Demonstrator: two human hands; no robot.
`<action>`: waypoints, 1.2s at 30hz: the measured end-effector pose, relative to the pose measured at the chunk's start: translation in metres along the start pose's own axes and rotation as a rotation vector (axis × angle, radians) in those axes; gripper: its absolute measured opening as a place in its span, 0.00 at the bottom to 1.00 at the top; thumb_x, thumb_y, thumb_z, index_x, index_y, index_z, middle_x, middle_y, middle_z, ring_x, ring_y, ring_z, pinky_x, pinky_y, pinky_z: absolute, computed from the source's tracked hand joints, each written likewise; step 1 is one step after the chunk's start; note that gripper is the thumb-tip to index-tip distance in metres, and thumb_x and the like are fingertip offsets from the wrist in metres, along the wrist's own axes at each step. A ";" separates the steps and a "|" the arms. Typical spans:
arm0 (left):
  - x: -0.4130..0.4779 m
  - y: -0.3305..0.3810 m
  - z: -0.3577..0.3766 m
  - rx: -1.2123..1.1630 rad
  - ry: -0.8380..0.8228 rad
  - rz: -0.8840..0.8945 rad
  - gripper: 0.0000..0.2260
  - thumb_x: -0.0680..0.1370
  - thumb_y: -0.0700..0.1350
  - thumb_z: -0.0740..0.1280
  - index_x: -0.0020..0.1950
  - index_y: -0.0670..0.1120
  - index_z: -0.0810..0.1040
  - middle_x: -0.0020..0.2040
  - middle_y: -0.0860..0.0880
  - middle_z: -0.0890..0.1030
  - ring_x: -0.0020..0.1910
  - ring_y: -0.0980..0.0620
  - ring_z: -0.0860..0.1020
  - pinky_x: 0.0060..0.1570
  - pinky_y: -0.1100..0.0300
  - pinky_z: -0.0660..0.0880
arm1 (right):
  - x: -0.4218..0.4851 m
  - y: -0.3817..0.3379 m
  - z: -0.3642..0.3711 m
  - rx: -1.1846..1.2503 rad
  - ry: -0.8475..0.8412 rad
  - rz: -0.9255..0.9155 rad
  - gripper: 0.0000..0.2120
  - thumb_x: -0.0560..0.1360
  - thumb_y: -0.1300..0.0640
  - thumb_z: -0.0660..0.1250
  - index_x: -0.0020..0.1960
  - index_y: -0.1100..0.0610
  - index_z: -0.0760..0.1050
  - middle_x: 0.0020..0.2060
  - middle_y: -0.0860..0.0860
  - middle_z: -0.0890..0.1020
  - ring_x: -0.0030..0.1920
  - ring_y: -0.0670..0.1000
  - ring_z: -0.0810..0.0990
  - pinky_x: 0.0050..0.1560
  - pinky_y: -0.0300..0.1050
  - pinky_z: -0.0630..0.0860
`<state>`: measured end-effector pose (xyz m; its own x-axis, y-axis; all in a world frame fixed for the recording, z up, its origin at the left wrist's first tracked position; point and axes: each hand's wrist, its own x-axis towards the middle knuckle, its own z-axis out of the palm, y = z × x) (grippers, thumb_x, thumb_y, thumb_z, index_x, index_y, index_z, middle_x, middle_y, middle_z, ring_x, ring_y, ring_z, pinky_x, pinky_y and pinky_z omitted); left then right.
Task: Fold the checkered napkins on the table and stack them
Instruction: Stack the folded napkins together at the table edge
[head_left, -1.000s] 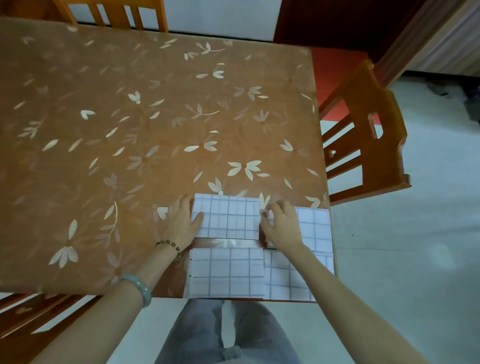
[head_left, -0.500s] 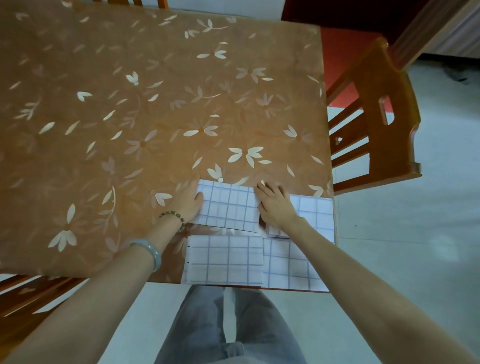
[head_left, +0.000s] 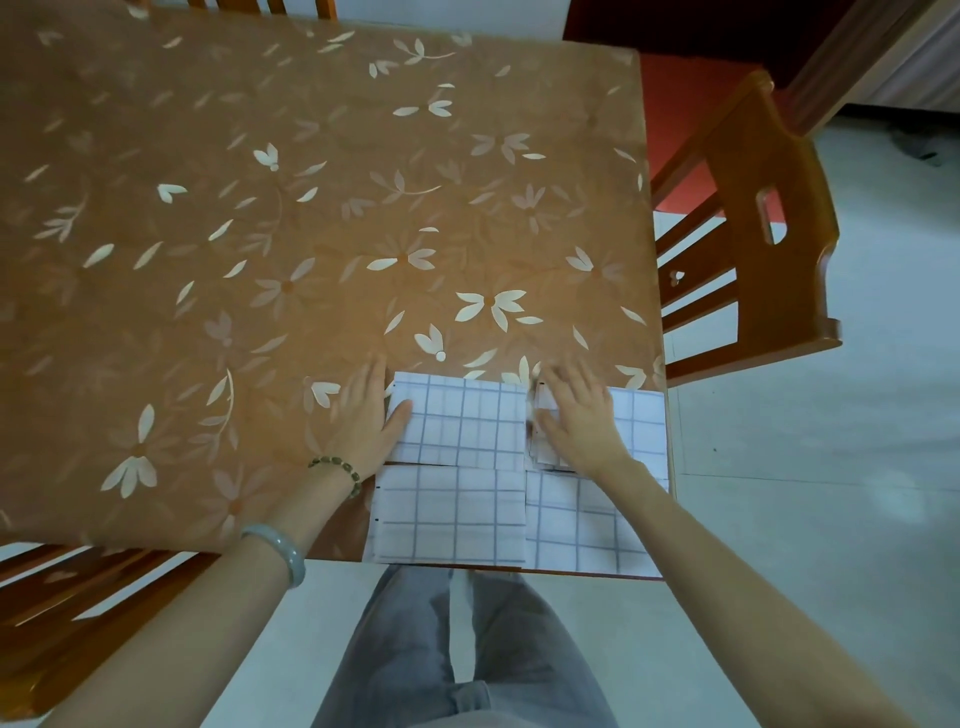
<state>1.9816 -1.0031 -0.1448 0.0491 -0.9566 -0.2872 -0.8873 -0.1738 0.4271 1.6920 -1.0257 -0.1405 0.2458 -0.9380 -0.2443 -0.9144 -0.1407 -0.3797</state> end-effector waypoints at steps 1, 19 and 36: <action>-0.006 -0.001 0.000 0.066 -0.001 0.024 0.30 0.81 0.58 0.52 0.78 0.46 0.50 0.79 0.47 0.52 0.77 0.45 0.51 0.73 0.47 0.51 | -0.007 0.011 -0.005 0.013 0.050 0.061 0.29 0.76 0.45 0.52 0.75 0.52 0.60 0.74 0.57 0.61 0.75 0.60 0.53 0.72 0.63 0.54; -0.024 0.044 0.056 0.354 -0.215 0.068 0.25 0.82 0.58 0.44 0.77 0.57 0.40 0.79 0.50 0.40 0.77 0.45 0.40 0.74 0.43 0.40 | -0.038 0.055 0.013 -0.273 -0.230 0.226 0.33 0.77 0.33 0.44 0.77 0.44 0.37 0.77 0.54 0.37 0.76 0.59 0.37 0.73 0.59 0.37; -0.034 0.043 0.046 0.262 -0.065 0.084 0.29 0.78 0.62 0.40 0.78 0.55 0.50 0.79 0.47 0.49 0.77 0.44 0.45 0.73 0.45 0.39 | -0.051 0.058 0.008 -0.290 -0.014 0.218 0.37 0.74 0.30 0.39 0.78 0.46 0.44 0.77 0.57 0.46 0.77 0.60 0.43 0.72 0.57 0.34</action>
<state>1.9209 -0.9671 -0.1560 -0.0517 -0.9466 -0.3184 -0.9757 -0.0201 0.2182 1.6294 -0.9829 -0.1573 0.0369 -0.9518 -0.3044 -0.9986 -0.0233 -0.0484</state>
